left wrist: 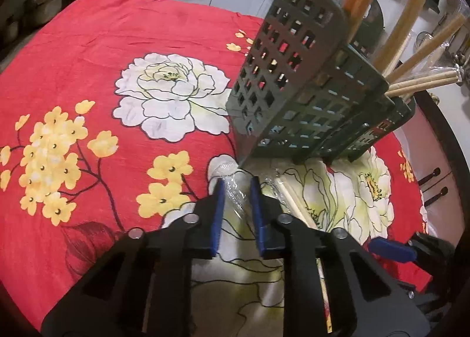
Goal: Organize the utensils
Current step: 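Grasp a chopstick with the left gripper while the right gripper grasps another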
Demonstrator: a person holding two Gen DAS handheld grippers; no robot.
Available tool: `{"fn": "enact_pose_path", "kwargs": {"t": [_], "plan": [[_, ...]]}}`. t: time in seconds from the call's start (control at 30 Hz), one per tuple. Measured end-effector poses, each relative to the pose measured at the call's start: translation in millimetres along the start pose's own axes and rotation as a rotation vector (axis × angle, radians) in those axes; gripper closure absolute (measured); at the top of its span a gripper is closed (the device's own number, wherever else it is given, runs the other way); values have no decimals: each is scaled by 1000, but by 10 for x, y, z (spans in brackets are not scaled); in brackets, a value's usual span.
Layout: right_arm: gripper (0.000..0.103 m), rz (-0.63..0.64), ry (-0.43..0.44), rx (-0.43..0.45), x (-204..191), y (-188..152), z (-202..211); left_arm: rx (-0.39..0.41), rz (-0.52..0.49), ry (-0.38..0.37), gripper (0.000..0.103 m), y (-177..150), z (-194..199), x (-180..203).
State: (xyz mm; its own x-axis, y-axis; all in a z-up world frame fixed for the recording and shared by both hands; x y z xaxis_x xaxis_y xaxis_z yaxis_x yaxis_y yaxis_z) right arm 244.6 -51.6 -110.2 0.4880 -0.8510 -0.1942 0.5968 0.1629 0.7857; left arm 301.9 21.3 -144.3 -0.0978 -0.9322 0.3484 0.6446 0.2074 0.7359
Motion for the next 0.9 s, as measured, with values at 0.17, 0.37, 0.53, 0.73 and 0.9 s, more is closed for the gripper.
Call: {"fn": "enact_pose_path", "kwargs": {"t": [0.17,0.37,0.53,0.73,0.9], "plan": [[67,32,-16,-16,-31,149,-266,-3,38,-20,99,22,39,-87],[69,59,-28,-60,-29,254,-565,16,56,-17,100,61,161,-217],[70,69,-30,-85,-43,314,-724,42,90,-16,100,93,297,-335],[76,76,-48,-111,-62,363,-880,80,110,-19,100,137,497,-423],[90,85,-53,-109,-72,384,-901,116,126,-28,100,199,643,-436]]}}
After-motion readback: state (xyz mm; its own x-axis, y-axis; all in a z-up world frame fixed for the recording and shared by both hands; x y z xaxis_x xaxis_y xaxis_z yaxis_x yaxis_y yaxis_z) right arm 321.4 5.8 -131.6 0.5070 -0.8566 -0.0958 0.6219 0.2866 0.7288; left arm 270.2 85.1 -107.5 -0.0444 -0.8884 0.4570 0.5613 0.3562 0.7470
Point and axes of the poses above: each gripper's, at about its wrist camera, not at the fingertips, and z roughly against the way its jaws point, x to its right, y to its top, the point moved 9 cm from there along -z, roughly the way its jaws point, and after that the axes turned 15 degrees about x, right-handed, at the moved point
